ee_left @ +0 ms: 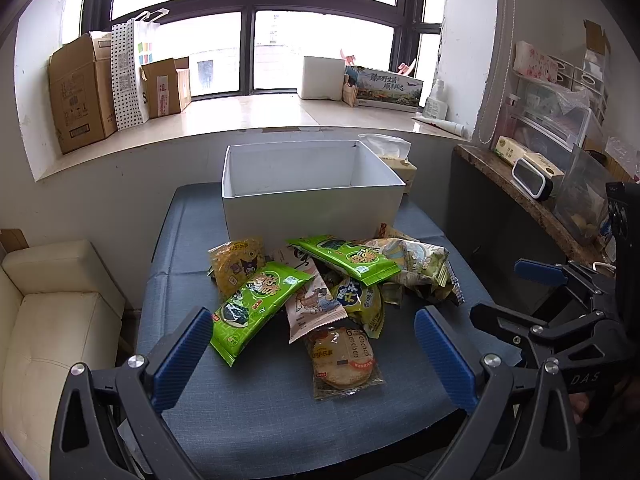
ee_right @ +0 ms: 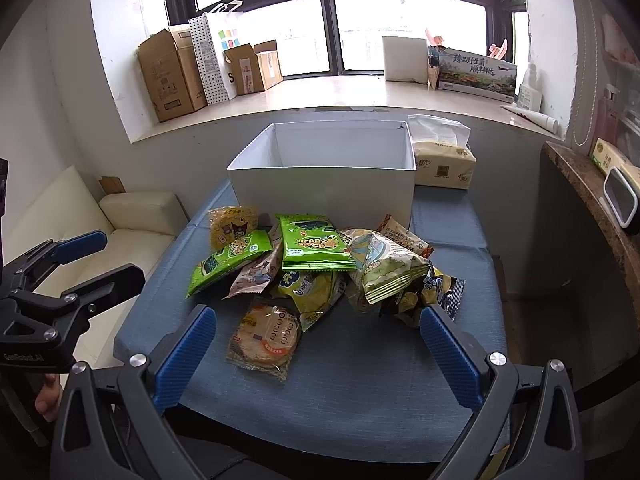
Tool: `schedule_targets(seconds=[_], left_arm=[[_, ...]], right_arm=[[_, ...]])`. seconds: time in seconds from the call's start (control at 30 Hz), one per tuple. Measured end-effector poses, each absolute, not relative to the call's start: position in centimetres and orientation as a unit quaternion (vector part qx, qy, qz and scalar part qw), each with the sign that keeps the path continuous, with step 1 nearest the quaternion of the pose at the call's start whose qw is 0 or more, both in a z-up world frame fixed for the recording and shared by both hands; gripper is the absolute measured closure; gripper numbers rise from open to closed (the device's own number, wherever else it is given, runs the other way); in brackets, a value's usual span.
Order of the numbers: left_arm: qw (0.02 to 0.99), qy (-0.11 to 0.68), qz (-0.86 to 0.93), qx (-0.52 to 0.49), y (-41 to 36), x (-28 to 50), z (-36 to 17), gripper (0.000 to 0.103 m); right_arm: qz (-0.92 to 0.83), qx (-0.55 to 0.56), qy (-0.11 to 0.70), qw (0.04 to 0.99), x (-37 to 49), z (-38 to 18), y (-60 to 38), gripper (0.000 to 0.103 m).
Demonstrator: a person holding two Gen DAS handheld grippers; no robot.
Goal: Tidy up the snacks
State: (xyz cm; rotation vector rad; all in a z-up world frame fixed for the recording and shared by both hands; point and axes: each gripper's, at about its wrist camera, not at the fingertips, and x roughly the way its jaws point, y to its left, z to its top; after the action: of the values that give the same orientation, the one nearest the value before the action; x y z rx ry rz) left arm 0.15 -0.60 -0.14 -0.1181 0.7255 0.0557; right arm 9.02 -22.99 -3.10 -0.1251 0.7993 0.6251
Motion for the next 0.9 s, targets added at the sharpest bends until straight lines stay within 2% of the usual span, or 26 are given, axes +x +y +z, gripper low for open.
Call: schedule_targets(seconds=[0.3,0.5,0.63,0.9], left_arm=[[0.937,0.345,0.030,-0.050,-0.1,-0.1,-0.5,0.000],[0.937,0.339,0.033,-0.076,2.0,-0.7,-1.5,0.000],[0.938,0.333,0.035,-0.090,3.4,-1.0,-2.0,0.000],[0.939,0.333,0.027,-0.077,3.9,-1.1,-3.3,0.000]], right_arm=[[0.324,-0.046,0.388,0.862,10.0,-3.7,-22.5,0.000],[0.355,-0.083,0.394,0.843,13.7,-4.8,-19.2,0.000],[0.390,-0.105,0.412,0.817,17.3,-6.1,-15.8,0.000],[0.425,-0.093,0.501,0.748,24.2,-10.2,-10.1,0.000]])
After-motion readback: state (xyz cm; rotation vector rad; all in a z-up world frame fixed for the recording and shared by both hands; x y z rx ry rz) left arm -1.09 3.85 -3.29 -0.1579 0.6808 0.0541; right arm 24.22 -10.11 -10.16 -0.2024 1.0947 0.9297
